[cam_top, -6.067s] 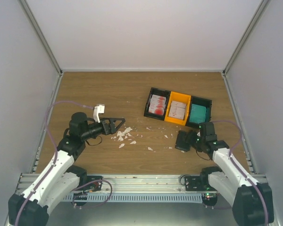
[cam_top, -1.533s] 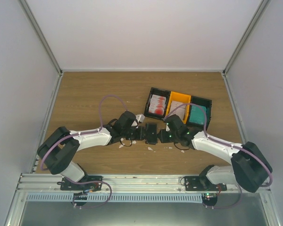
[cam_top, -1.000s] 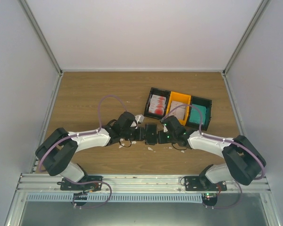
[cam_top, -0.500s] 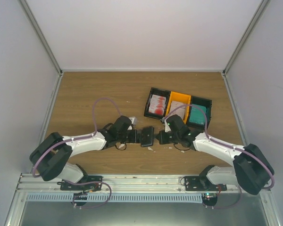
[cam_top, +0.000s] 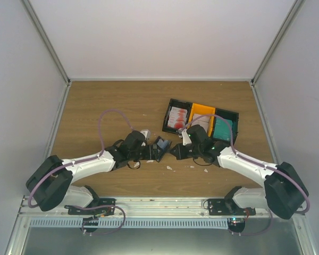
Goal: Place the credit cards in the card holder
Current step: Open the card holder at the center of the board.
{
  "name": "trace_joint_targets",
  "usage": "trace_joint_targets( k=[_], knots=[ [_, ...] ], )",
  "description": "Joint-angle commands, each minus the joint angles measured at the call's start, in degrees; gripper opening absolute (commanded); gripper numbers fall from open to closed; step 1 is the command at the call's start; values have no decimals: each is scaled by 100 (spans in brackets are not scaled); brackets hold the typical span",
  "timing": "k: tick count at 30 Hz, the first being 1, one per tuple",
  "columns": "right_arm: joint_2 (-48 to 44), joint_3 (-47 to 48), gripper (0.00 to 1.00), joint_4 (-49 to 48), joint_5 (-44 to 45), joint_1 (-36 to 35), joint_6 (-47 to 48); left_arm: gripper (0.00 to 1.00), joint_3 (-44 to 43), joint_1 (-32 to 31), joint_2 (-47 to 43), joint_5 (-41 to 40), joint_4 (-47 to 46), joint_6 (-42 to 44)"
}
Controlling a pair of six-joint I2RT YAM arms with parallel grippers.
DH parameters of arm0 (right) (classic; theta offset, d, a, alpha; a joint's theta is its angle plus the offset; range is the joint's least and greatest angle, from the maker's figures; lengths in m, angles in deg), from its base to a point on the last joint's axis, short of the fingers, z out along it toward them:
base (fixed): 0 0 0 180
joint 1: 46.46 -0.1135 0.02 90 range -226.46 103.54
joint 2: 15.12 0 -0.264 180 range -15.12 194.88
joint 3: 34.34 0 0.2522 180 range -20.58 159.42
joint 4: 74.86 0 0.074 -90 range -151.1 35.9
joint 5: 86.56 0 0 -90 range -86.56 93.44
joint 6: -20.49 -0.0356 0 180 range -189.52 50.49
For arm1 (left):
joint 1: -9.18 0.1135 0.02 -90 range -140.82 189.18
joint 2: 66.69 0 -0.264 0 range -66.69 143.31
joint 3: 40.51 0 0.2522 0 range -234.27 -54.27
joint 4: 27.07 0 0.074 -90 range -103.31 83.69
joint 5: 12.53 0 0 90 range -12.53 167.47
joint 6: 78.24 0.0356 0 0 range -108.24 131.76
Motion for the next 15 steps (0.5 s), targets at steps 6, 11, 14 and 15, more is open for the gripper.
trace_joint_targets(
  k=[6, 11, 14, 15],
  knots=[
    [326, 161, 0, -78, 222, 19, 267, 77, 109, 127, -288, -501, -119, 63],
    [338, -5, 1, 208, 864, 22, 277, 68, 95, 151, -282, -505, -122, 120],
    [330, -59, 1, 364, 1267, 22, 240, 63, 51, 156, -245, -492, -119, 149],
    [337, -76, 0, 419, 1462, 24, 228, 61, 49, 156, -236, -492, -119, 157]
  ],
)
